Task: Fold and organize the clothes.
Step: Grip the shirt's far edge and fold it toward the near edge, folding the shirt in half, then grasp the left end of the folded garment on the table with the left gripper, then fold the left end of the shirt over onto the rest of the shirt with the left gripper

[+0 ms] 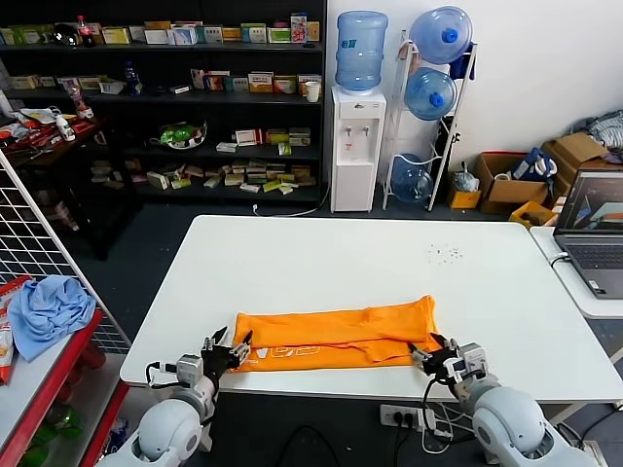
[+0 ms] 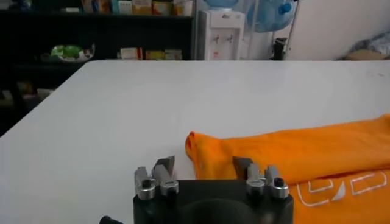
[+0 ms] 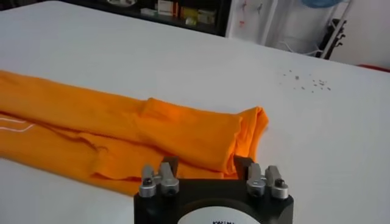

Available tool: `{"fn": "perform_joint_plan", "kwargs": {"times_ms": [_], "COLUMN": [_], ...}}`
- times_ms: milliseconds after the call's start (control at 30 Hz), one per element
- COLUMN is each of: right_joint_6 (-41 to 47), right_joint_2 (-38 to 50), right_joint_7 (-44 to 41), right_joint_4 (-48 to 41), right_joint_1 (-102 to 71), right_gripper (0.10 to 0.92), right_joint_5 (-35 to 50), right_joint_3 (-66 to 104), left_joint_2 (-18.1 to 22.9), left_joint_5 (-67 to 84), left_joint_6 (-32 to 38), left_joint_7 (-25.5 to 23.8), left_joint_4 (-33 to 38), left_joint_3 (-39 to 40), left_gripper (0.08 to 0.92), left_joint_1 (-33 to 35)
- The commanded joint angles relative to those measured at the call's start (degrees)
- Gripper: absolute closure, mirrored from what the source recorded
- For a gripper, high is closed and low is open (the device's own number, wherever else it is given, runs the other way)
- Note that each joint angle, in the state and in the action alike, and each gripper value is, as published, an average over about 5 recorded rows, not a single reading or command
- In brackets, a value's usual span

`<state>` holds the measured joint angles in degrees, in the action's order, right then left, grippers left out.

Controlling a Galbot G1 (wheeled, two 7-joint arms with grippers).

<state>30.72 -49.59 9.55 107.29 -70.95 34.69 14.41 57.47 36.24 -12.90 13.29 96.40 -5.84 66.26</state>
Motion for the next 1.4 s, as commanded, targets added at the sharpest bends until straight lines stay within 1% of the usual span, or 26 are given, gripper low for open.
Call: {"fn": "perform_joint_plan", "kwargs": {"times_ms": [33, 100, 167, 367, 500, 633, 700, 767, 1000, 1167, 1267, 1400], "right_joint_6": [0.2, 0.2, 0.3, 0.2, -0.2, -2.2, -3.8, -5.1, -8.0, -9.1, -9.5, -10.7], "right_joint_2": [0.1, 0.1, 0.1, -0.3, -0.6, -1.1, -1.5, -1.8, -2.8, -3.5, -4.0, -4.8], "right_joint_7": [0.4, 0.4, 0.5, 1.0, 1.2, 1.6, 2.0, 2.3, 3.0, 3.2, 3.3, 3.9], "right_joint_4": [2.1, 2.4, 2.6, 2.8, 3.1, 3.2, 3.3, 3.4, 3.8, 3.5, 3.0, 1.9], "right_joint_1": [-1.3, -1.4, -1.4, -1.7, -2.0, -2.3, -2.4, -2.3, -1.9, -1.8, -1.6, -1.4], "right_gripper": [0.275, 0.231, 0.210, 0.203, 0.203, 0.203, 0.203, 0.203, 0.203, 0.203, 0.203, 0.203], "right_joint_5": [0.1, 0.2, 0.3, 0.3, 0.1, -0.7, -1.2, -1.4, -2.5, -4.0, -4.7, -5.7], "right_joint_3": [0.4, 0.5, 0.5, 0.6, 1.0, 1.9, 2.3, 2.6, 2.9, 2.7, 2.3, 2.1], "left_joint_2": [0.9, 0.9, 1.0, 1.0, 0.2, -2.1, -4.0, -6.2, -14.8, -18.2, -18.7, -17.1], "left_joint_5": [5.7, 5.7, 5.7, 5.5, 5.3, 5.3, 5.5, 5.7, 4.0, 2.5, 3.3, 8.0], "left_joint_6": [-3.9, -4.3, -4.5, -4.8, -4.8, -5.3, -6.0, -6.8, -7.4, -6.2, -6.5, -9.2], "left_joint_7": [-1.0, -1.1, -1.2, -1.8, -1.9, -0.9, -0.2, 0.6, 2.1, 2.4, 3.2, 5.6], "left_joint_4": [-0.8, -0.8, -0.8, -0.8, -0.8, -0.7, -1.1, -1.7, -6.5, -8.5, -5.9, 3.0], "left_joint_3": [-0.2, -0.2, -0.1, 0.0, -0.2, -1.5, -2.7, -4.1, -8.9, -11.1, -11.4, -10.1], "left_gripper": [0.294, 0.327, 0.387, 0.560, 0.673, 0.785, 0.844, 0.879, 0.890, 0.890, 0.890, 0.890], "left_joint_1": [0.3, 0.2, 0.2, -0.3, -0.8, -1.3, -1.8, -2.4, -5.5, -7.3, -7.2, -5.9]}}
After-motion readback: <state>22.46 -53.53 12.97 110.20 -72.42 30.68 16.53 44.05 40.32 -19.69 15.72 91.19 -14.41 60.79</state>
